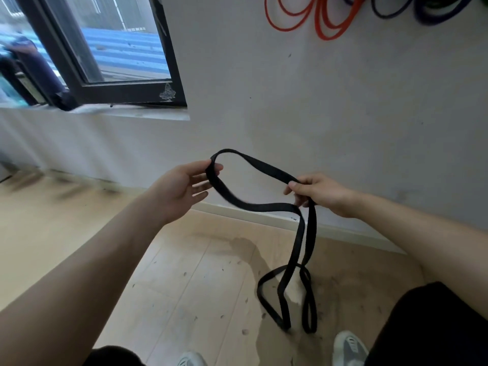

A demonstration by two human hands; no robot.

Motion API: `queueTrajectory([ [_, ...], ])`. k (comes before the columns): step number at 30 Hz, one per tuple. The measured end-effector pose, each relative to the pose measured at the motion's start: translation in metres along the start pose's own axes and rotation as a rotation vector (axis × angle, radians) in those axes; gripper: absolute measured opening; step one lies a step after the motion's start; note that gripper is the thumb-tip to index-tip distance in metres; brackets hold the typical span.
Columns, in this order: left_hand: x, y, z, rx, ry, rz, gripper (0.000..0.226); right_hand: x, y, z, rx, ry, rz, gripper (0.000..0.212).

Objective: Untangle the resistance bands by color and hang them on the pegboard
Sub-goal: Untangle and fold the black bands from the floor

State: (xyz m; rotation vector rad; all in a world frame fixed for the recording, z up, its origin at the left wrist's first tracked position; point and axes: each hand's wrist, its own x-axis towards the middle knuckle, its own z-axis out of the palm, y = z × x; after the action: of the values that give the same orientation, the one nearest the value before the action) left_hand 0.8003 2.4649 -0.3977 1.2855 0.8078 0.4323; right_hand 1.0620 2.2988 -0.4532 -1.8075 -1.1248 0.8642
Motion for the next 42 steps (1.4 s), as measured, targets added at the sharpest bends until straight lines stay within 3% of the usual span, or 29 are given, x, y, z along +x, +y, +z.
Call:
queueTrajectory([
  [12, -0.008, 0.002, 0.006, 0.186, -0.012, 0.161, 0.006, -0.008, -0.002, -0.002, 0.127, -0.219, 0.103, 0.019],
  [15, -0.010, -0.004, 0.014, 0.310, -0.049, 0.147, 0.020, -0.012, -0.008, 0.003, 0.066, -0.264, 0.106, 0.013],
  [22, -0.010, -0.034, 0.046, 0.598, -0.192, 0.082, 0.029, -0.014, -0.025, 0.014, 0.042, -0.214, 0.020, 0.028],
  [30, -0.009, -0.044, 0.066, 0.606, -0.374, 0.040, 0.020, -0.021, -0.031, 0.010, -0.006, -0.331, 0.042, 0.040],
  [33, -0.006, -0.040, 0.066, 0.560, -0.307, 0.048, 0.025, -0.022, -0.028, 0.007, -0.018, -0.387, 0.065, 0.046],
  [36, -0.005, -0.036, 0.061, 0.544, -0.246, 0.113, 0.013, -0.024, -0.027, 0.004, 0.031, -0.482, 0.093, 0.046],
  [38, -0.005, -0.033, 0.056, 0.534, -0.268, 0.127, 0.006, -0.025, -0.027, 0.004, 0.090, -0.519, 0.102, 0.045],
  [42, -0.007, -0.028, 0.051, 0.595, -0.331, 0.111, 0.012, -0.024, -0.027, 0.006, 0.032, -0.476, 0.050, 0.041],
])
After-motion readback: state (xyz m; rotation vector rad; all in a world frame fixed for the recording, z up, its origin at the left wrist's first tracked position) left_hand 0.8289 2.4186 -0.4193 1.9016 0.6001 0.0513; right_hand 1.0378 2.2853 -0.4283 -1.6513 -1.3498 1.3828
